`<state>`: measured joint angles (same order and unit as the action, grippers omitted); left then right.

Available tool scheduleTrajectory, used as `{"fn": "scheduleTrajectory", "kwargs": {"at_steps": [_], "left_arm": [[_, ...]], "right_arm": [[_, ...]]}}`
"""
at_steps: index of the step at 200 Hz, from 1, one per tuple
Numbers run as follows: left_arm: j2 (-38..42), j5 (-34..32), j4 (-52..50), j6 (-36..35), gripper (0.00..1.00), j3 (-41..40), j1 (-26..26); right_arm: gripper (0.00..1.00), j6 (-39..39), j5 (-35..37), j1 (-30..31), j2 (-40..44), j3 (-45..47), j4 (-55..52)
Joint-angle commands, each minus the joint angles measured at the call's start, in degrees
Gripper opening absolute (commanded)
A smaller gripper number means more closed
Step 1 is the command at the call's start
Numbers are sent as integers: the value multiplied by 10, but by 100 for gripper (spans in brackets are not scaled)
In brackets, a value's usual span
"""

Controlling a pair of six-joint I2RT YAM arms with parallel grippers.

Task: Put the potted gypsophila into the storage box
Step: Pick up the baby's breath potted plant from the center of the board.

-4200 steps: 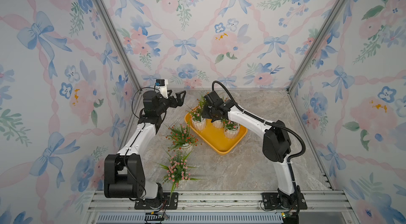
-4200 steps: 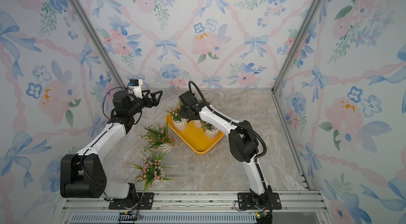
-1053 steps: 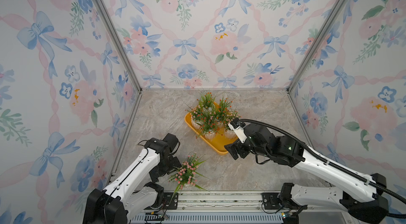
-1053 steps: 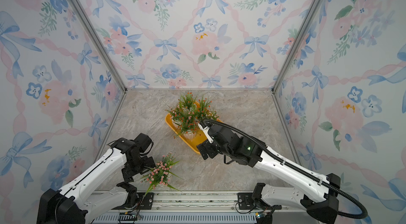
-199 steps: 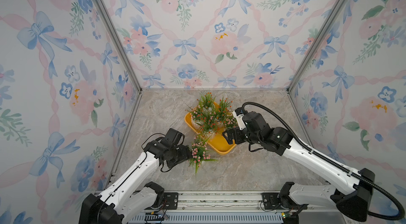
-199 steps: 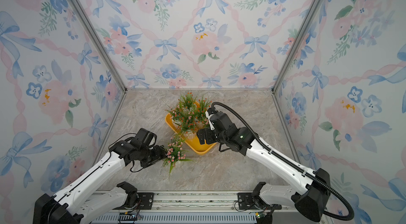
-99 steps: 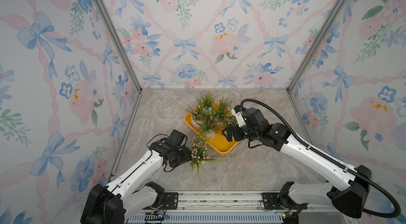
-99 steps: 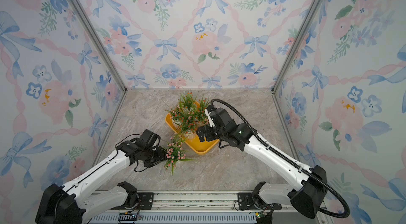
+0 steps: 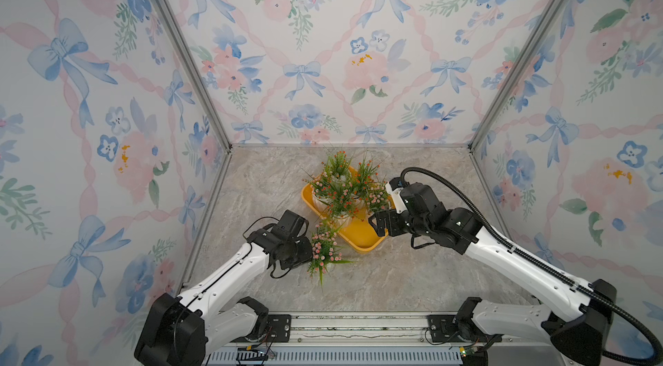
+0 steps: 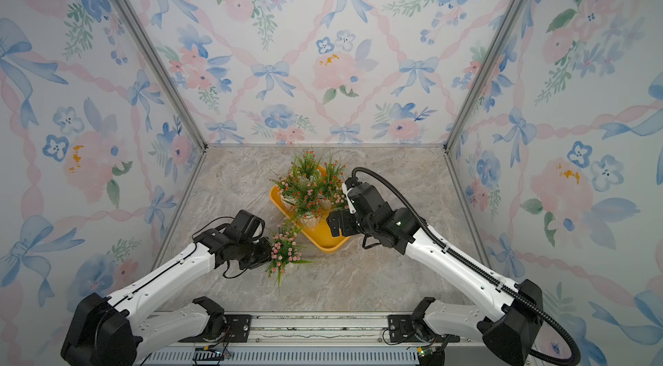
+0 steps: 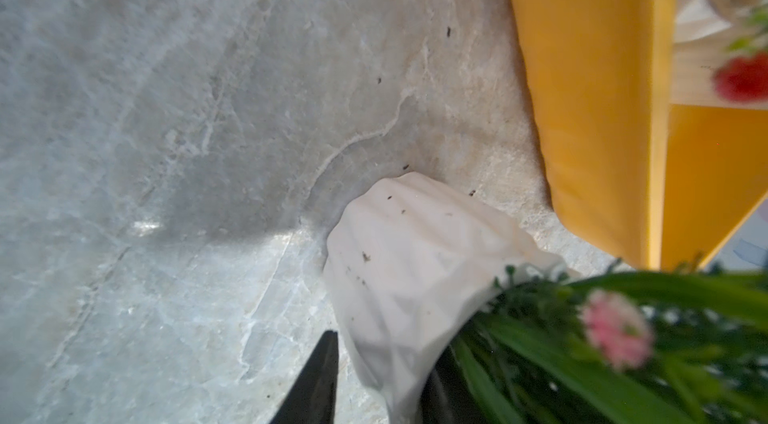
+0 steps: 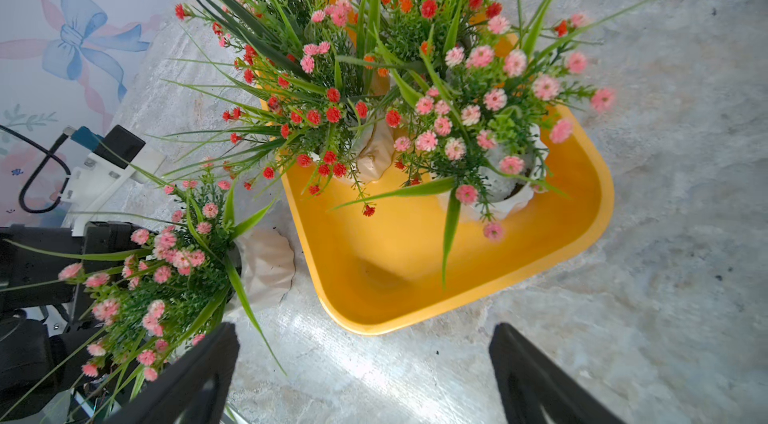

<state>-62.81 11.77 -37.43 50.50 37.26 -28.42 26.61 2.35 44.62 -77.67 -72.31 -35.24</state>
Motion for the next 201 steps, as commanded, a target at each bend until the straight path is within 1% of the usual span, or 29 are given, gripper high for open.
{"fn": "scheduleTrajectory", "kwargs": {"at_steps": [1,21,35,68,119,169,175,201], "left_arm": [[4,-16,-3,-1,21,-14,-1],[12,-17,-3,6,16,-22,-2],[20,-19,-2,11,8,-26,-2],[23,-23,-3,18,0,-28,-2],[26,-33,-3,23,0,-7,-6],[38,-51,-4,28,0,14,-12],[36,-52,-4,28,0,36,-13],[29,-50,-4,27,0,56,-18]], "right_arm": [[97,8,9,-1,-4,1,-15],[97,5,7,1,-9,-7,-17],[97,1,7,2,-13,-11,-19],[97,2,-5,3,-26,-13,-11],[97,-9,-23,5,-59,-43,-15],[97,-3,-20,5,-55,-33,-12],[97,-2,-19,4,-53,-31,-12],[97,1,-8,5,-44,-24,-19]]}}
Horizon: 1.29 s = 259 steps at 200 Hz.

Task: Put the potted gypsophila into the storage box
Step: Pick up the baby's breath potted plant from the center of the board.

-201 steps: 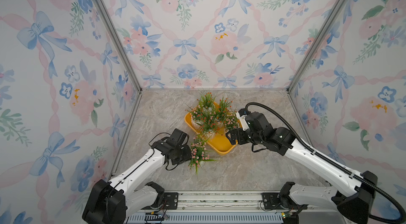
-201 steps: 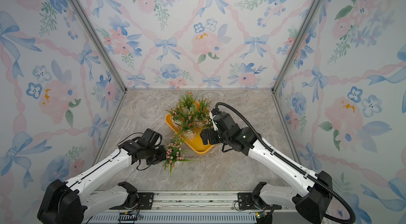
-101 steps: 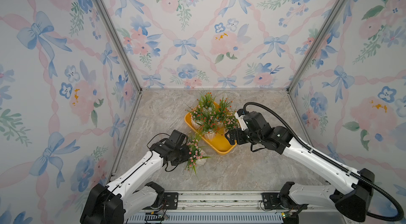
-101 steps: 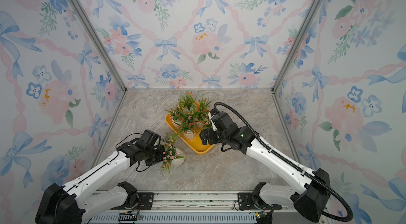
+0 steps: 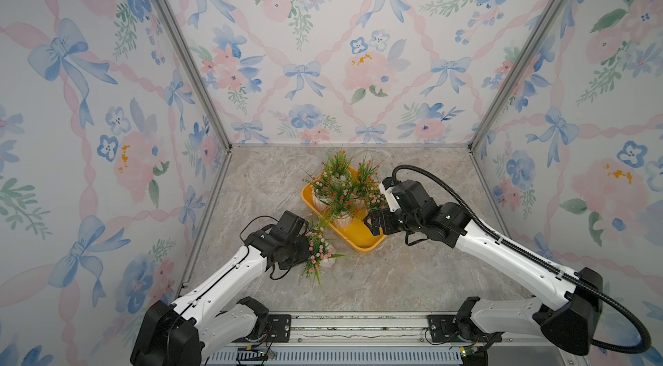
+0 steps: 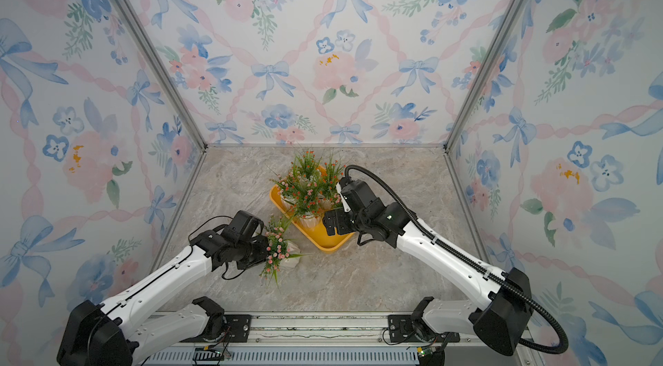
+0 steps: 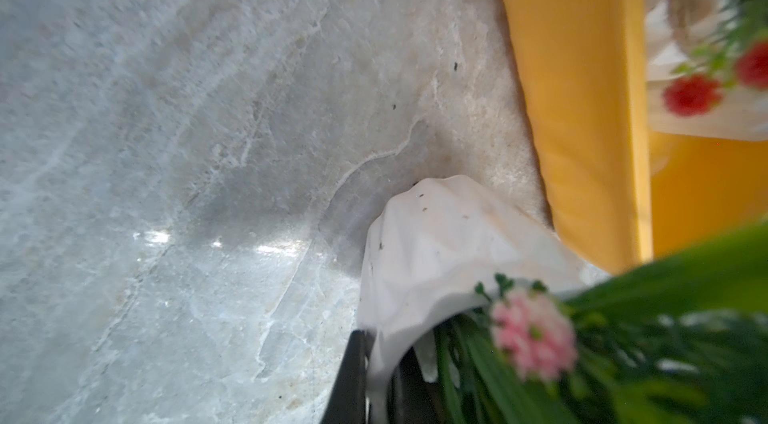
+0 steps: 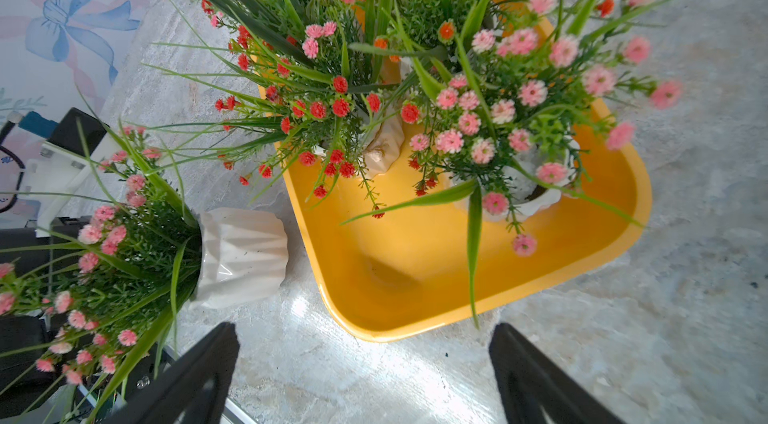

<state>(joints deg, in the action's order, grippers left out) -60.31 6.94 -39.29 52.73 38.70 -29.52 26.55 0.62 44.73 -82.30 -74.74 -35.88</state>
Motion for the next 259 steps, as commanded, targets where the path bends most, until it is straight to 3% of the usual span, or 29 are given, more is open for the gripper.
{"fn": "scheduleTrajectory", "kwargs": {"at_steps": [1,85,141,259], "left_arm": [[4,-2,14,4,0,43,-6],[-39,43,4,3,0,168,-50],[-143,45,-2,-32,0,290,-111],[-297,15,-21,-106,0,382,-133]], "right_arm": [[97,2,10,4,3,1,-13],[97,1,49,-25,51,29,-47],[97,-9,46,-80,102,60,-58],[97,-10,54,-119,165,112,-77]]}}
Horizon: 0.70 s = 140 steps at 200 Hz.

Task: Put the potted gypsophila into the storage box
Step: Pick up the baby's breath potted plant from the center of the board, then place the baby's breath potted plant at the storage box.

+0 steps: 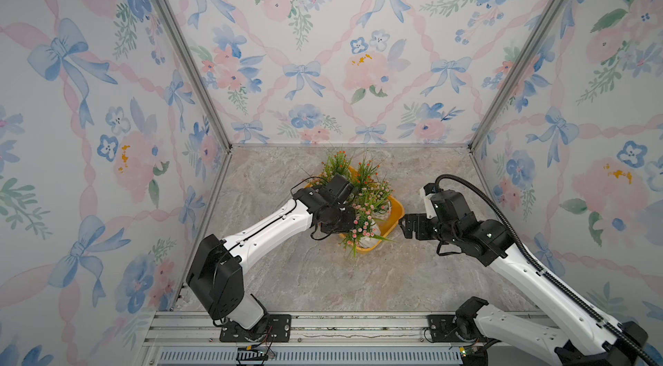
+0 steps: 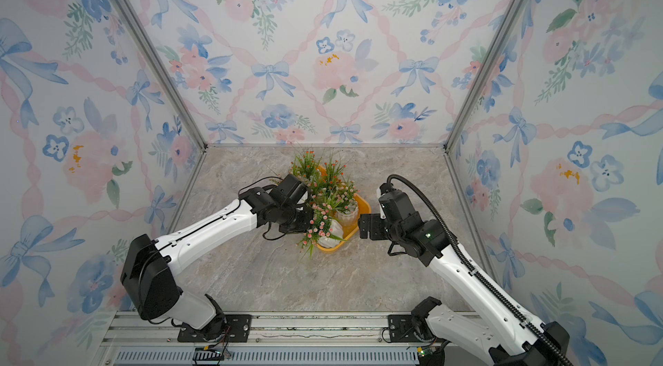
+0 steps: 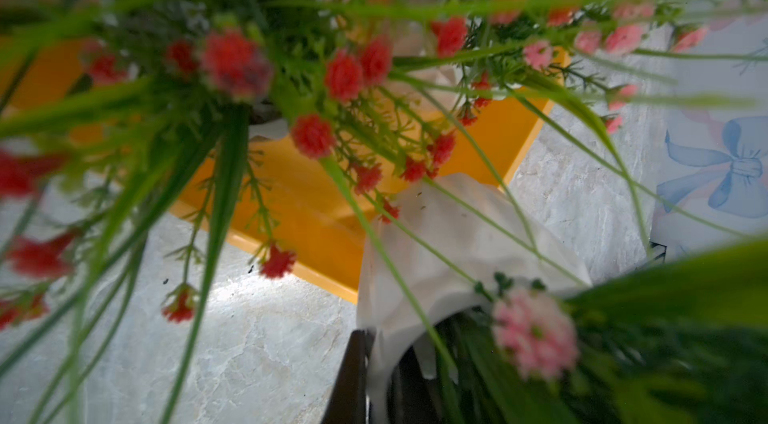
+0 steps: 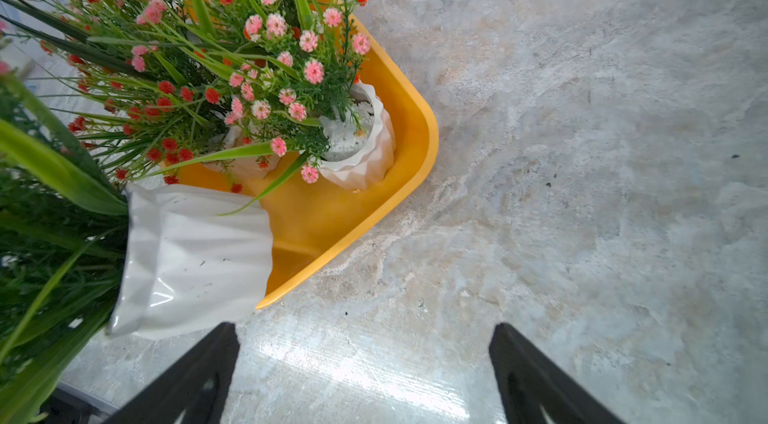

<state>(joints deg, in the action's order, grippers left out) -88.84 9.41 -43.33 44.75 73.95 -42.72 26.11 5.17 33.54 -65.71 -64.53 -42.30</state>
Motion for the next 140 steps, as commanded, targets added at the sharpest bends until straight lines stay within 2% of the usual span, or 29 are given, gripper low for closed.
{"fn": "scheduleTrajectory", "kwargs": {"at_steps": [1,81,111,140], "left_arm": [[-13,-10,19,-27,0,30,-1],[-76,-70,19,-72,0,64,0],[-96,-64,18,-92,0,66,1],[-99,-67,19,-98,0,62,8]], "right_arm": [[97,-6,9,-7,-1,10,-13],[97,5,23,-11,21,3,-36],[97,17,30,-11,26,-15,-60],[97,35,70,-11,33,-35,-127]]}}
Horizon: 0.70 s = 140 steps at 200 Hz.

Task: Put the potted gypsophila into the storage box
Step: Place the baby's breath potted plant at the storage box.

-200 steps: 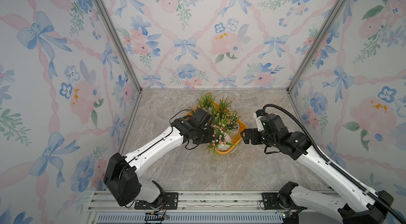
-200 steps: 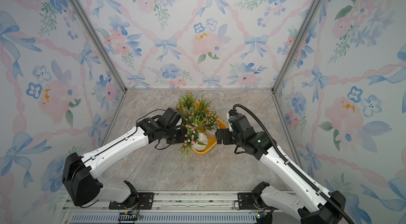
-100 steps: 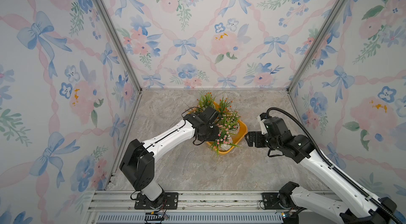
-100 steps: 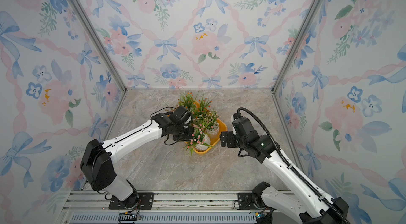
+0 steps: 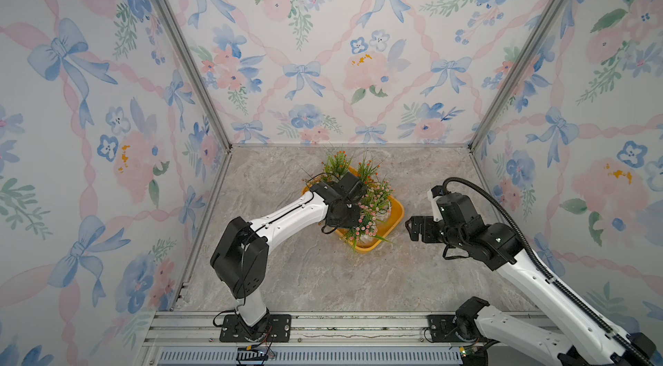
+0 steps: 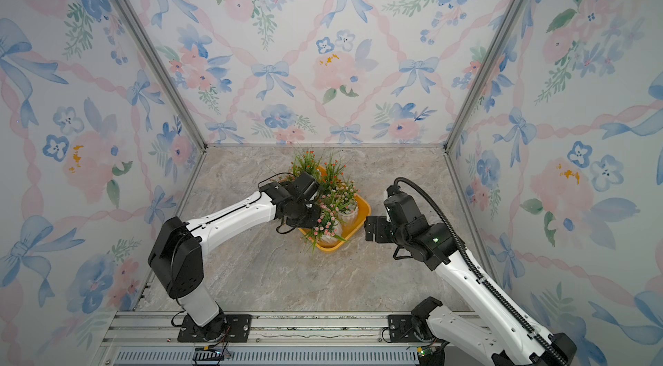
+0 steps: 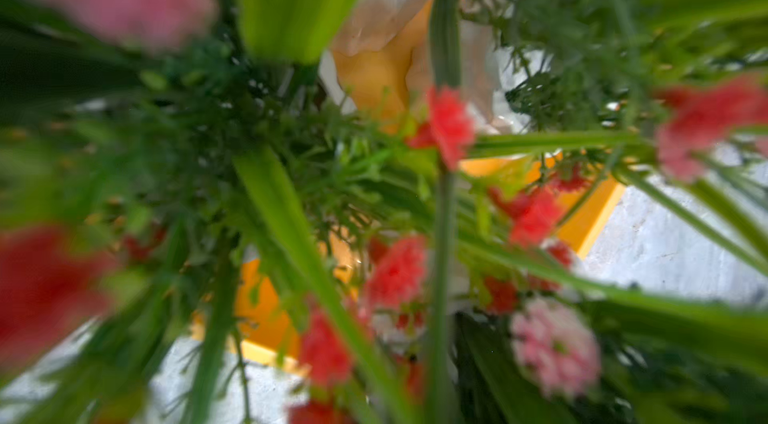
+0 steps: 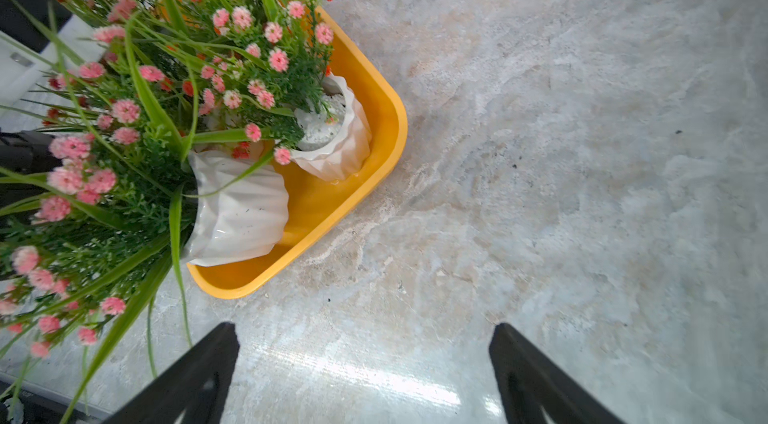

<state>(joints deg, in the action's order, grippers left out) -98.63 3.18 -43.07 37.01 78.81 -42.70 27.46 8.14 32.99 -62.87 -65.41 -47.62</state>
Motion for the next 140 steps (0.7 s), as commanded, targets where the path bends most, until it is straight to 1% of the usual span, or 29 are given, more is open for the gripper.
{"fn": "scheduleTrajectory", "kwargs": {"at_steps": [1,36,63,100,140], "left_arm": [[-2,-5,16,-21,0,14,8],[-24,-18,15,-35,0,45,10],[-32,-16,14,-37,0,37,7],[-23,-35,14,-39,0,21,1],[-16,-58,16,-42,0,19,1]], "right_arm": [[97,22,42,-6,6,-27,-75],[97,56,69,-9,89,5,-96],[97,77,75,-16,135,33,-110],[97,80,82,-16,144,48,-118],[97,68,92,-17,140,57,-94]]}}
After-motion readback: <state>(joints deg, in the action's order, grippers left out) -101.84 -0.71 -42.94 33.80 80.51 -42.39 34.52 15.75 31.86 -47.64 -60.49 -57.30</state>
